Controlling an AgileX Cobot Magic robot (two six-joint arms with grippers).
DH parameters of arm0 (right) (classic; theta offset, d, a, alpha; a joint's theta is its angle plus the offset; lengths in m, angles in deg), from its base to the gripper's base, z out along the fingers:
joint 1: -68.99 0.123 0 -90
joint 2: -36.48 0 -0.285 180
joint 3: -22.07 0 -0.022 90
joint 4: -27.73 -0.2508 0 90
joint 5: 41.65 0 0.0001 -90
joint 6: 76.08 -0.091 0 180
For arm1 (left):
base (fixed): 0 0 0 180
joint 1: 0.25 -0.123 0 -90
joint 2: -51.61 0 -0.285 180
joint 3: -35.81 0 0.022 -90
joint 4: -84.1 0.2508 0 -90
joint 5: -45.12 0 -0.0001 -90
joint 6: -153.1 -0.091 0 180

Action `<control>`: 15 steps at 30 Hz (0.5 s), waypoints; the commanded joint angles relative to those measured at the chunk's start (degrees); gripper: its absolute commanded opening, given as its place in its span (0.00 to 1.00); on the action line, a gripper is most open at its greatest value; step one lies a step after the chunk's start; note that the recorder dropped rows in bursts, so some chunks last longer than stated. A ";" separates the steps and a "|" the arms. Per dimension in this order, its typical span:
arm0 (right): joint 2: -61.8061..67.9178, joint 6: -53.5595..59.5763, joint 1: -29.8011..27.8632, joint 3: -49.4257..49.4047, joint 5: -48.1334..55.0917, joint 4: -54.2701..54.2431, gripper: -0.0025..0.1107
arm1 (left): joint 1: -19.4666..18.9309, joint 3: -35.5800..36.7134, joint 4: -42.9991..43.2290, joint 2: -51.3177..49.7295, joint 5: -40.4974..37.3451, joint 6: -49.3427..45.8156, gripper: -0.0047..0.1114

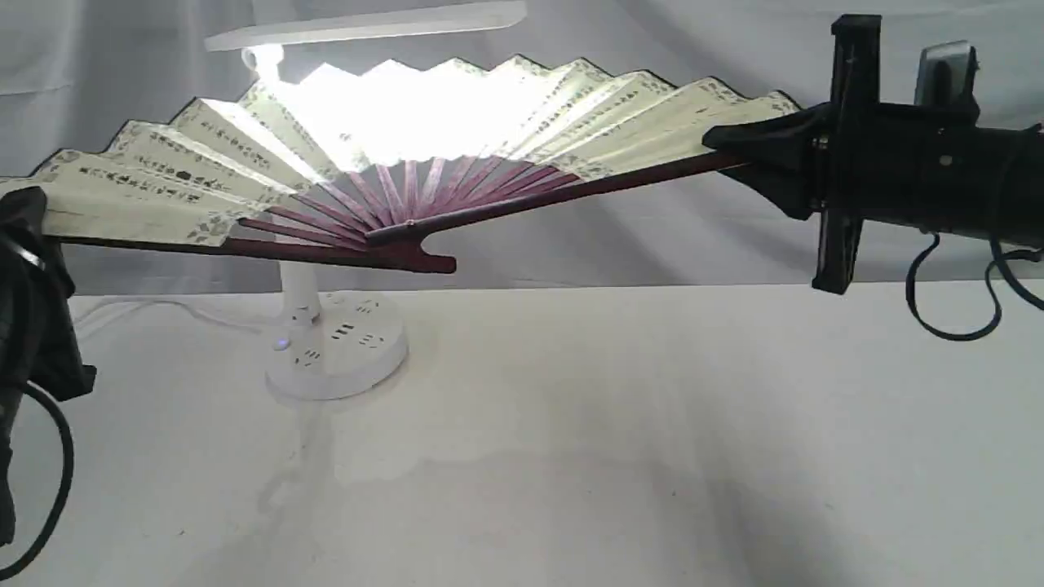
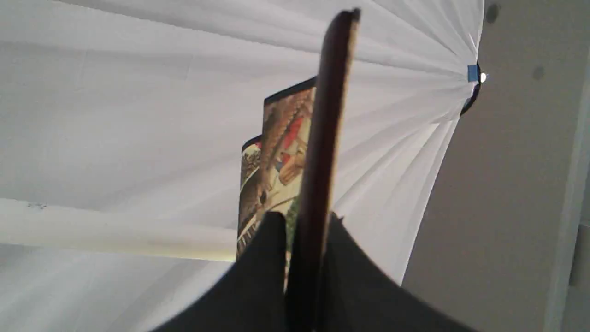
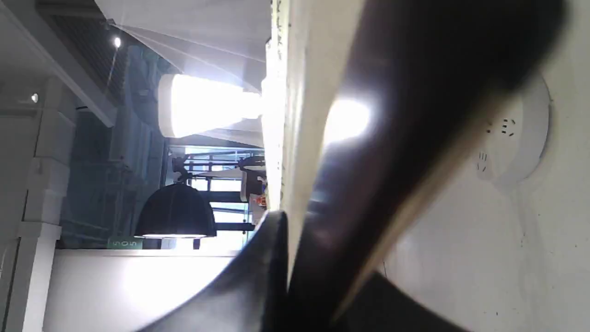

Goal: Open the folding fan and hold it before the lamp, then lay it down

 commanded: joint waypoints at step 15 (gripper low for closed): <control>-1.19 2.02 -0.38 4.49 -3.83 1.65 0.02 | -3.71 -0.85 -0.98 1.17 0.99 5.49 0.04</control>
